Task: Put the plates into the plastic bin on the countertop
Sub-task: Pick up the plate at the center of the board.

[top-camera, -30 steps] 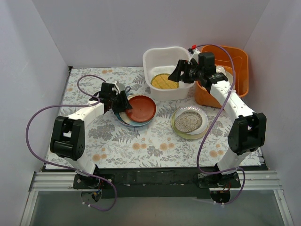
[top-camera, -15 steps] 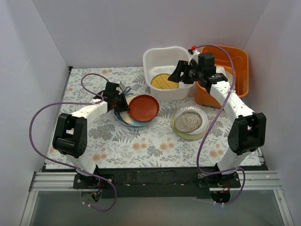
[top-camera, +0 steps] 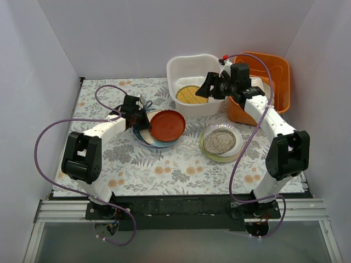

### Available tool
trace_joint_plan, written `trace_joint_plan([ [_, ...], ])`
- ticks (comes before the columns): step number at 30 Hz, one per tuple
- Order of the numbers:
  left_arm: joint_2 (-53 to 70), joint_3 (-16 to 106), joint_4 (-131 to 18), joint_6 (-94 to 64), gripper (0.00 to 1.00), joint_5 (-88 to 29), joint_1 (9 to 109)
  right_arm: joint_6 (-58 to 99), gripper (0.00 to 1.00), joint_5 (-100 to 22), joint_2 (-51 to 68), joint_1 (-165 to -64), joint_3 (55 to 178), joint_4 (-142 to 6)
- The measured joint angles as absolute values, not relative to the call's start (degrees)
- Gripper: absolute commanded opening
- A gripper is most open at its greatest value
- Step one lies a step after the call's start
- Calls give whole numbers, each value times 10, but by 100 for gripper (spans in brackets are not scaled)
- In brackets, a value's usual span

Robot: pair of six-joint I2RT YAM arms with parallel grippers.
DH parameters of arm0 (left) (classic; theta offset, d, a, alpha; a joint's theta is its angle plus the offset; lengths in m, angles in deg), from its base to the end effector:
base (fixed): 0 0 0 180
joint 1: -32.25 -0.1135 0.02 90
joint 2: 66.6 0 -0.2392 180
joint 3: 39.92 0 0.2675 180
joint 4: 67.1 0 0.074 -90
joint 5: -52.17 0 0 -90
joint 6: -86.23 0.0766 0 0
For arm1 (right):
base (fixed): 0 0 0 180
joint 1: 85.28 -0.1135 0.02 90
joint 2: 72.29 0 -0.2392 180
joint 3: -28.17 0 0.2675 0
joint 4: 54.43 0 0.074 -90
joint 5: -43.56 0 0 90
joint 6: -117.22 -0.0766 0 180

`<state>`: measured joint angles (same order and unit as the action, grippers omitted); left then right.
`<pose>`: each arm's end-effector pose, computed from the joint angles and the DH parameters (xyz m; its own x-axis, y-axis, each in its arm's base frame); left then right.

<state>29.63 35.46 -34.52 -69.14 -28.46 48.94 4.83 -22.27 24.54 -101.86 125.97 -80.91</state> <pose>0.3653 -0.1225 0.1359 -0.6627 -0.7377 -0.1294 -0.5425 0.5919 -0.5961 0.4183 0.1573 0.2936 -0.6157 0.1793 -0.7673 -0.4110 0.7578 0.5068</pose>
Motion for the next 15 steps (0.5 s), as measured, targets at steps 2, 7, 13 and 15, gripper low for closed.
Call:
trace_joint_plan([
  [2, 296, 356, -342, -691, 0, -285, 489, 48, 78, -222, 245, -1019, 1259, -809],
  [7, 294, 361, -329, -691, 0, -285, 489, 47, 78, -220, 245, -1019, 1256, -808],
  [13, 284, 367, -320, -692, 0, -285, 489, 46, 78, -211, 245, -1019, 1252, -802],
  [15, 279, 371, -316, -692, 0, -285, 489, 44, 78, -206, 245, -1019, 1243, -794],
])
